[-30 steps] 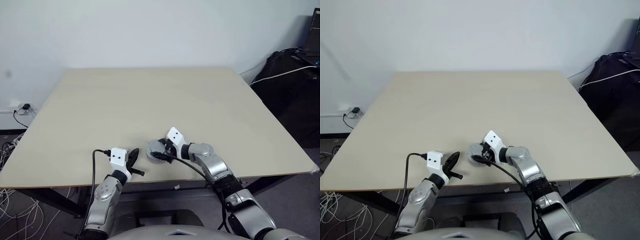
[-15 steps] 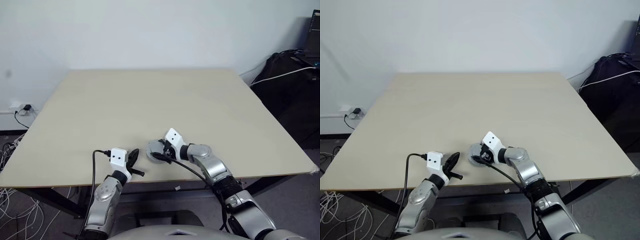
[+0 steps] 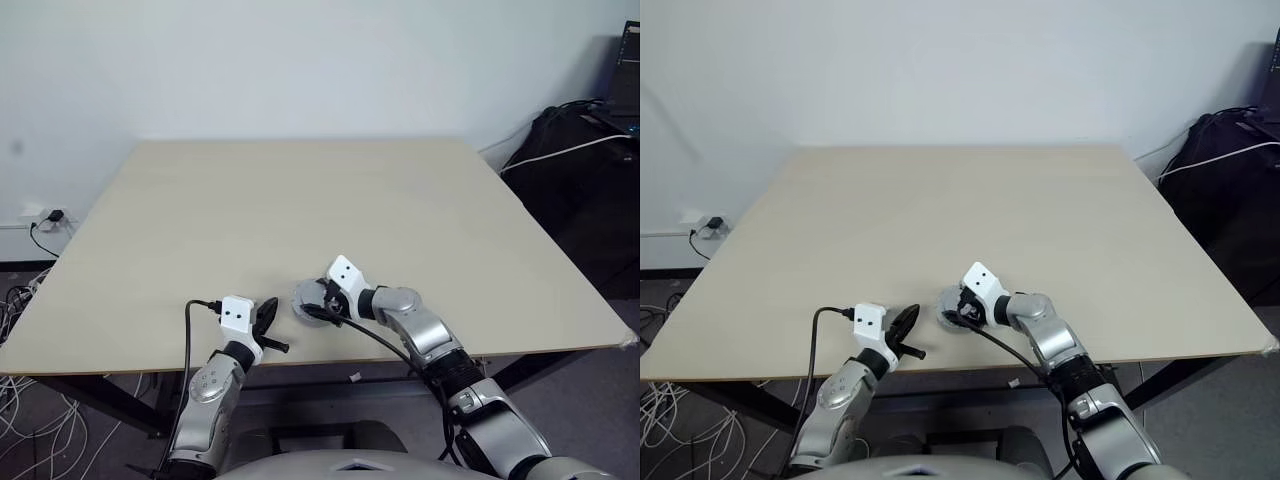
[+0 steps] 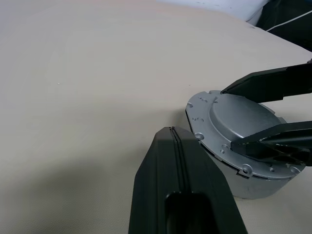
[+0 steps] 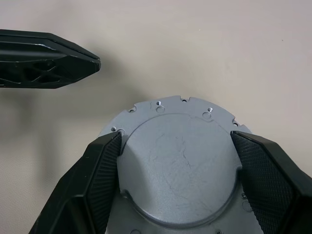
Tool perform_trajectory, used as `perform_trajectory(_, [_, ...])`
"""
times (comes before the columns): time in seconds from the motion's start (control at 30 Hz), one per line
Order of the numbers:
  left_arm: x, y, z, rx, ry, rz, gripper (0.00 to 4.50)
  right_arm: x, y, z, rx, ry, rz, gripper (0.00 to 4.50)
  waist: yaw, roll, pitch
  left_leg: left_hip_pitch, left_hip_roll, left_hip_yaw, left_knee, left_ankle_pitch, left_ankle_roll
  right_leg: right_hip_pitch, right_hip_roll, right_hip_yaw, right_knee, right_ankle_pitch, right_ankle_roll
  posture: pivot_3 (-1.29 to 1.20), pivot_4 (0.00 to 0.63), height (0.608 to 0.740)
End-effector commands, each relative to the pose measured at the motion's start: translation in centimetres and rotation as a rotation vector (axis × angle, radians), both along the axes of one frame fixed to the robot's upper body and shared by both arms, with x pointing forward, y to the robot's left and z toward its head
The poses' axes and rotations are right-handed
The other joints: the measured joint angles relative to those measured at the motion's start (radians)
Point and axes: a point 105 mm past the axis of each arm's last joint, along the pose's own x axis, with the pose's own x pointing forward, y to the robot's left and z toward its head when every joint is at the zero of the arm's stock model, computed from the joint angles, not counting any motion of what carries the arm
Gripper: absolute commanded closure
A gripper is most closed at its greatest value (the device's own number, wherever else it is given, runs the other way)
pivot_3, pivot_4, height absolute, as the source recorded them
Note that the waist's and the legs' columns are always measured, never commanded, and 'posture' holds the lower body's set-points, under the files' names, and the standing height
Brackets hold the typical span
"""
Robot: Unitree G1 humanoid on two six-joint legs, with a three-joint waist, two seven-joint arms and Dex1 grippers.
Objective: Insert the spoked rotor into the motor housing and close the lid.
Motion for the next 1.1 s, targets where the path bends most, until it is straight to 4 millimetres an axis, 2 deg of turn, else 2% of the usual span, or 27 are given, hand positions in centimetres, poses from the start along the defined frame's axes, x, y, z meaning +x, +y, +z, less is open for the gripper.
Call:
perform_trajectory(0.03, [0.5, -0.1, 1.5, -0.011, -0.060, -0.007, 4.50, -0.1, -1.4, -1.5, -0.106, 0.035, -0.018, 1.21, 0.000, 0.000, 0.000, 0.000, 0.000, 0.000, 0.000, 0.000, 0.000, 0.000, 0.000, 0.000, 0.000, 0.000, 0.000, 0.00, 0.000, 0.740])
perform_trajectory(0.53, [0.9, -0.3, 2.1, 0.025, -0.098, -0.038, 4.50, -0.1, -1.6, -1.7, -0.125, 0.041, -0.018, 1.21, 0.001, 0.000, 0.000, 0.001, 0.000, 0.000, 0.000, 0.000, 0.000, -0.002, -0.001, 0.000, 0.000, 0.000, 0.000, 0.00, 0.000, 0.740])
perform_trajectory(0.77, [2.1, -1.3, 3.8, 0.059, -0.166, -0.153, 4.50, -0.3, -1.3, -1.8, -0.119, 0.043, -0.019, 1.21, 0.000, 0.000, 0.000, 0.000, 0.000, 0.000, 0.000, 0.000, 0.000, -0.002, -0.001, 0.000, 0.000, 0.000, 0.000, 0.00, 0.000, 0.740])
perform_trajectory(1.1, [4.4, -0.9, 3.7, 0.105, -0.134, -0.268, 4.50, -0.4, -1.1, -1.8, -0.112, 0.042, -0.017, 1.21, 0.000, 0.000, 0.000, 0.000, 0.000, 0.000, -0.001, 0.000, 0.000, 0.001, -0.001, 0.000, 0.000, 0.000, -0.001, 0.00, 0.000, 0.740])
